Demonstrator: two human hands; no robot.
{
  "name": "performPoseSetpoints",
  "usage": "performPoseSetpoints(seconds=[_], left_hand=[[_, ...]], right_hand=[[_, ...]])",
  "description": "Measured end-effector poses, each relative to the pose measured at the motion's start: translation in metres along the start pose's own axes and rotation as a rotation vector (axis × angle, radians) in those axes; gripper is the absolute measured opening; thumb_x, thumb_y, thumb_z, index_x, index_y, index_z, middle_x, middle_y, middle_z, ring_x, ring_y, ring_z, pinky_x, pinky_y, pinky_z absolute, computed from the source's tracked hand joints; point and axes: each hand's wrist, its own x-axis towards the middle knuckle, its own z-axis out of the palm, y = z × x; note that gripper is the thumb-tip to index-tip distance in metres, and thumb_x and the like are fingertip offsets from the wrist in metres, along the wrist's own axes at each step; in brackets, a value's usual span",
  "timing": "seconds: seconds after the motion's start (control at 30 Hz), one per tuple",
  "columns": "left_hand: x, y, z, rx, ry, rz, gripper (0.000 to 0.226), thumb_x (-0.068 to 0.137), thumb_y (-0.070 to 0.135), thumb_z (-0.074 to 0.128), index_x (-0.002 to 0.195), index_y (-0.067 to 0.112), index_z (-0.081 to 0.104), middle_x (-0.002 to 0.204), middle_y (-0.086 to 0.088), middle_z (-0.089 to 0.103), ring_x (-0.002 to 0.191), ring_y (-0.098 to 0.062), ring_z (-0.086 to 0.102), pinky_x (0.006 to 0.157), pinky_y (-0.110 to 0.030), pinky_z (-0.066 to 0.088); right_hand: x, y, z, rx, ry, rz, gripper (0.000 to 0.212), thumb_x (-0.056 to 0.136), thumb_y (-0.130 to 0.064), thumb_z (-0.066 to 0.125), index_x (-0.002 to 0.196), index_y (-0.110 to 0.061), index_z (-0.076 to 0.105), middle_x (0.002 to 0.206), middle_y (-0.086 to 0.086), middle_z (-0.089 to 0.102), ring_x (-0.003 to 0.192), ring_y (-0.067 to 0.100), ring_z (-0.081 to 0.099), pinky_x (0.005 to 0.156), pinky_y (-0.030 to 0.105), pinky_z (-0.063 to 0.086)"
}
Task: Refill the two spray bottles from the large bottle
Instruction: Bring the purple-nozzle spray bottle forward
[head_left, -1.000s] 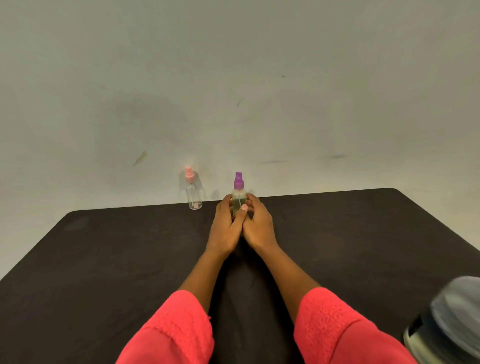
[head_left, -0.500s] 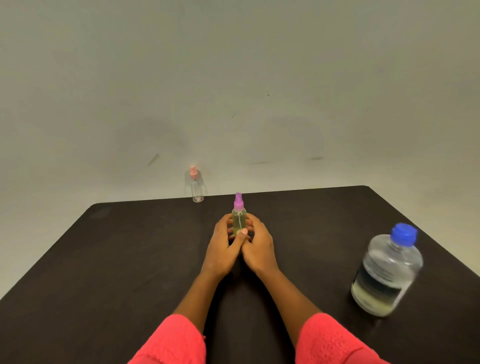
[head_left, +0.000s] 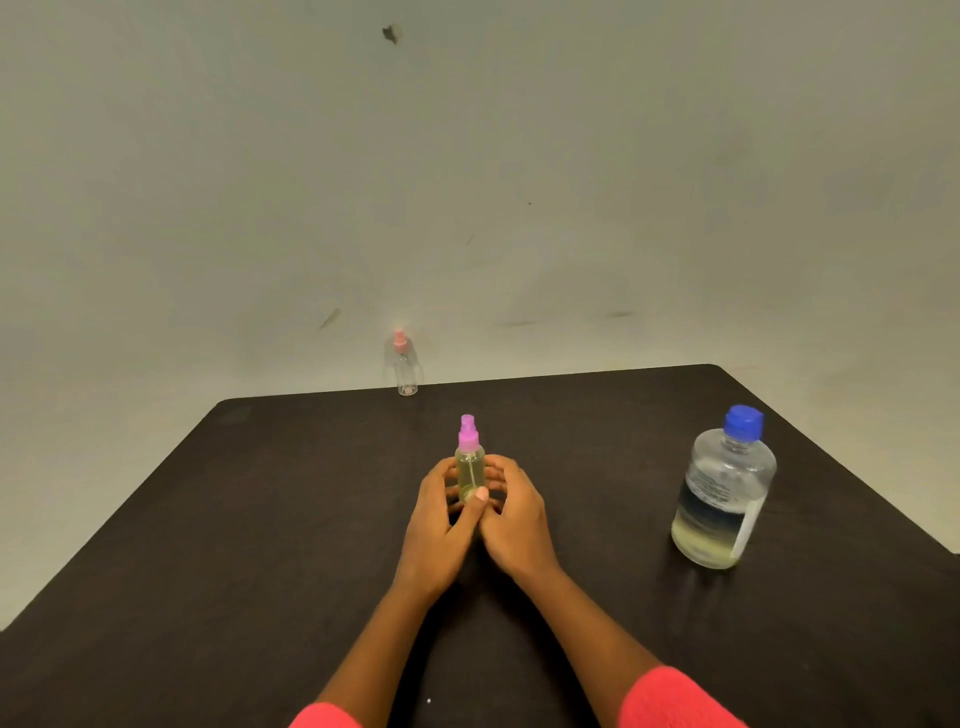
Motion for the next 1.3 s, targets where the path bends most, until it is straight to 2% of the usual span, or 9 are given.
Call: performPoseSetpoints(seconds=[0.17, 0.3, 0.47, 0.63, 0.7, 0.8, 0.97, 1.2, 1.3], left_hand=[[-0.025, 0.004, -0.015, 0.005, 0.085, 0.004, 0.042, 0.093, 0.027, 0.057, 0.133, 0.023, 0.044, 0.125, 0.010, 0.056, 0.109, 0.002, 0.057, 0.089, -0.019, 0.048], [-0.033, 0.009, -0.025, -0.014, 0.150, 0.006, 0.031, 0.095, 0.016, 0.054, 0.122, 0.029, 0.046, 0.116, 0.008, 0.060, 0.101, 0.006, 0.059, 0.080, -0.010, 0.047], [-0.037, 0.014, -0.025, -0.050, 0.136, -0.007, 0.031, 0.094, 0.022, 0.053, 0.125, 0.024, 0.047, 0.113, 0.008, 0.062, 0.099, 0.005, 0.061, 0.079, -0.010, 0.048], [-0.042, 0.022, -0.023, -0.109, 0.048, 0.021, 0.030, 0.092, 0.036, 0.050, 0.117, 0.021, 0.057, 0.107, 0.007, 0.067, 0.100, -0.006, 0.064, 0.082, -0.017, 0.049], [-0.042, 0.025, -0.023, -0.119, 0.010, 0.042, 0.027, 0.095, 0.038, 0.050, 0.114, 0.022, 0.059, 0.106, 0.009, 0.068, 0.098, -0.007, 0.065, 0.081, -0.017, 0.049], [-0.044, 0.026, -0.020, -0.127, -0.068, 0.066, 0.036, 0.088, 0.045, 0.050, 0.111, 0.019, 0.061, 0.101, 0.006, 0.070, 0.092, -0.007, 0.066, 0.078, -0.016, 0.048], [-0.046, 0.030, -0.002, 0.003, -0.253, 0.084, 0.037, 0.084, 0.049, 0.054, 0.111, 0.026, 0.061, 0.106, 0.014, 0.068, 0.101, -0.005, 0.064, 0.089, -0.020, 0.048], [-0.044, 0.040, 0.041, 0.264, -0.413, 0.135, 0.055, 0.082, 0.067, 0.044, 0.128, 0.036, 0.050, 0.124, 0.022, 0.057, 0.116, 0.007, 0.047, 0.102, -0.023, 0.037], [-0.041, 0.046, 0.057, 0.302, -0.449, 0.146, 0.054, 0.087, 0.063, 0.045, 0.134, 0.038, 0.044, 0.131, 0.020, 0.053, 0.121, 0.004, 0.043, 0.103, -0.021, 0.034]], right_hand=[[-0.018, -0.008, 0.006, 0.005, -0.072, -0.047, 0.035, 0.088, -0.008, 0.059, 0.117, -0.029, 0.058, 0.113, -0.010, 0.061, 0.102, 0.001, 0.060, 0.087, 0.020, 0.052], [-0.029, -0.012, 0.019, 0.003, -0.097, -0.077, 0.033, 0.089, -0.010, 0.059, 0.118, -0.027, 0.058, 0.112, -0.011, 0.061, 0.102, 0.002, 0.061, 0.087, 0.024, 0.054], [-0.033, -0.016, 0.023, -0.041, -0.065, -0.060, 0.031, 0.089, -0.021, 0.062, 0.118, -0.029, 0.054, 0.112, -0.011, 0.055, 0.099, 0.003, 0.060, 0.086, 0.027, 0.054], [-0.037, -0.020, 0.016, -0.156, 0.042, 0.039, 0.026, 0.086, -0.037, 0.067, 0.107, -0.025, 0.060, 0.102, -0.010, 0.046, 0.087, 0.006, 0.057, 0.080, 0.027, 0.052], [-0.042, -0.021, 0.010, -0.149, 0.067, 0.070, 0.022, 0.084, -0.037, 0.069, 0.101, -0.025, 0.061, 0.100, -0.010, 0.047, 0.083, 0.006, 0.058, 0.077, 0.027, 0.053], [-0.050, -0.019, -0.003, -0.157, 0.103, 0.066, 0.019, 0.083, -0.036, 0.071, 0.094, -0.025, 0.061, 0.097, -0.010, 0.047, 0.080, 0.007, 0.059, 0.073, 0.029, 0.054], [-0.058, -0.014, -0.041, -0.241, 0.174, 0.085, 0.021, 0.079, -0.028, 0.073, 0.096, -0.029, 0.061, 0.096, -0.010, 0.047, 0.083, 0.007, 0.059, 0.075, 0.028, 0.052], [-0.061, -0.009, -0.083, -0.334, 0.283, 0.159, 0.019, 0.080, -0.018, 0.066, 0.095, -0.024, 0.057, 0.096, -0.002, 0.047, 0.085, 0.011, 0.053, 0.076, 0.030, 0.045], [-0.058, -0.004, -0.091, -0.387, 0.362, 0.177, 0.022, 0.082, -0.016, 0.064, 0.102, -0.017, 0.057, 0.100, 0.004, 0.047, 0.090, 0.017, 0.049, 0.077, 0.029, 0.037]])
